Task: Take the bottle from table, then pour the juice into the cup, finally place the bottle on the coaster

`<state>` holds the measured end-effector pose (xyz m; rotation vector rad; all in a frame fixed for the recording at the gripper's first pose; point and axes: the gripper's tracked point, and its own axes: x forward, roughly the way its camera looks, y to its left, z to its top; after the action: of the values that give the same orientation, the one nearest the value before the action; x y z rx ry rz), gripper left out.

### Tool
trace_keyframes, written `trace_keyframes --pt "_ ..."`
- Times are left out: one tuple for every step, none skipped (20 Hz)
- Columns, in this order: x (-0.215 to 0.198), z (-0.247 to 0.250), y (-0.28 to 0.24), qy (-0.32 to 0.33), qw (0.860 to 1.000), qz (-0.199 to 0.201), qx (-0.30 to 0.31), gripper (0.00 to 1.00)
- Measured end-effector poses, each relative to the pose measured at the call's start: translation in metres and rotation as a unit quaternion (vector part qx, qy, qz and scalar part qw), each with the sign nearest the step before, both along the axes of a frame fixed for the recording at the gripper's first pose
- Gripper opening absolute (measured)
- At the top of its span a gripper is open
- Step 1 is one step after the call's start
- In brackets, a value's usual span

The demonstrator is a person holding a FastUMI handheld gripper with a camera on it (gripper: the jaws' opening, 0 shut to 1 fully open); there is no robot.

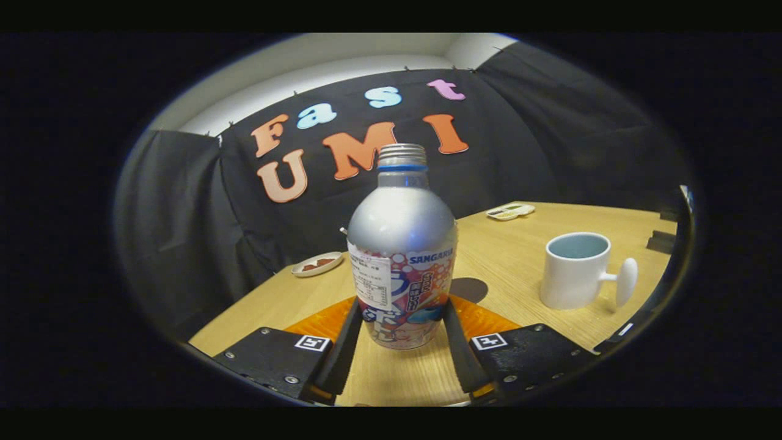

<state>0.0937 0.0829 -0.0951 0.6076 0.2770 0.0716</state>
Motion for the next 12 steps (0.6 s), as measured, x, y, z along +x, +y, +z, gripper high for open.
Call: trace_keyframes --pt "0.001 0.005 -0.003 -0.002 1.000 -0.003 0.024 0.69" --pt "0.002 0.011 -0.006 -0.007 0.999 -0.009 0.048 0.69" --pt "0.002 0.018 -0.006 -0.011 0.997 -0.010 0.072 0.69" --pt "0.004 0.021 -0.007 -0.010 0.996 -0.009 0.091 0.69" --pt "0.003 0.021 -0.008 -0.006 0.994 -0.009 0.106 0.69" --pt "0.004 0.022 -0.009 -0.004 0.992 -0.013 0.123 0.70" --pt "0.006 0.025 -0.011 -0.004 0.990 -0.015 0.142 0.69" --pt "0.008 0.027 -0.010 -0.003 0.986 -0.018 0.164 0.69" --pt "0.009 0.030 -0.011 -0.002 0.982 -0.024 0.187 0.69" --pt "0.010 0.032 -0.012 -0.002 0.977 -0.029 0.212 0.69" --pt "0.012 0.034 -0.014 -0.003 0.971 -0.035 0.236 0.70" --pt "0.014 0.035 -0.014 -0.002 0.965 -0.039 0.261 0.70"
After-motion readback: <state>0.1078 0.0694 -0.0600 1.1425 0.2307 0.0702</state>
